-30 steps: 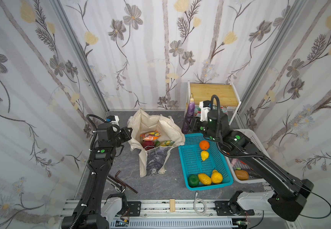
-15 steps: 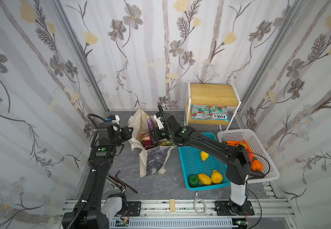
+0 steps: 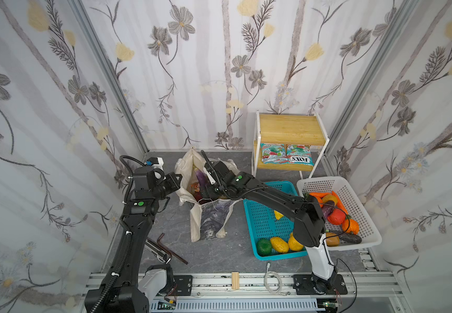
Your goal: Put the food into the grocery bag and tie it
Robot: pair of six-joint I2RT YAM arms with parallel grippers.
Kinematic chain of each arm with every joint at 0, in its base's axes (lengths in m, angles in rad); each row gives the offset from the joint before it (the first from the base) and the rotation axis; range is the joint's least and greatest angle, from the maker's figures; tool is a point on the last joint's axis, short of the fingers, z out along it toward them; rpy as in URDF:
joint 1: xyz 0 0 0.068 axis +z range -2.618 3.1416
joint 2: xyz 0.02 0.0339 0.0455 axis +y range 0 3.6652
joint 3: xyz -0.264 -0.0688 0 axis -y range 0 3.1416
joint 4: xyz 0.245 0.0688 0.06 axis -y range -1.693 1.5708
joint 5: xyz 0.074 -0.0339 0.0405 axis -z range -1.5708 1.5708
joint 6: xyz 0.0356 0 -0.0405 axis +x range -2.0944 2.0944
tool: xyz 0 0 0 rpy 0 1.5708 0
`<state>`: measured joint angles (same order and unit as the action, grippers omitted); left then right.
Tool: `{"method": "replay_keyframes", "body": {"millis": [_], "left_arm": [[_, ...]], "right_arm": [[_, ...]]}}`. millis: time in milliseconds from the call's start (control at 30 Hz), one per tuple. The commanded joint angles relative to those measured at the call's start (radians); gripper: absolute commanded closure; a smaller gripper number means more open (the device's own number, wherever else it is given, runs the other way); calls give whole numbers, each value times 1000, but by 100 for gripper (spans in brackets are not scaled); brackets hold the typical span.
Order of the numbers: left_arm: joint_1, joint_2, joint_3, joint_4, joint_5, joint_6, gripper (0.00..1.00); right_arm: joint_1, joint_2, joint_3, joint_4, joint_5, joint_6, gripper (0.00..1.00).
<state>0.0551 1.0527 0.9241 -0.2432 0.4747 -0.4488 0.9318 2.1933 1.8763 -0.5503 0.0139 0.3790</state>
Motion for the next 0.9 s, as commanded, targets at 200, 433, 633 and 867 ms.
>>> {"method": "replay_keyframes", "body": {"millis": [200,433,633,867], "left_arm": [[2,-17,-3,38,-33,9,100],[2,-37,-23,39,-40,7,100],[2,-46,-20,40,-40,12,100],[2,-36,-5,44,-30,21,100]], "right_arm": [[-47,-437,-269,-14,78,81,0],[-308,-909,-652,-107,195,188,0],[-701,-1130,-890,-150,177,177,0],[-1001,-1019,-1084,9,121,156,18]]}}
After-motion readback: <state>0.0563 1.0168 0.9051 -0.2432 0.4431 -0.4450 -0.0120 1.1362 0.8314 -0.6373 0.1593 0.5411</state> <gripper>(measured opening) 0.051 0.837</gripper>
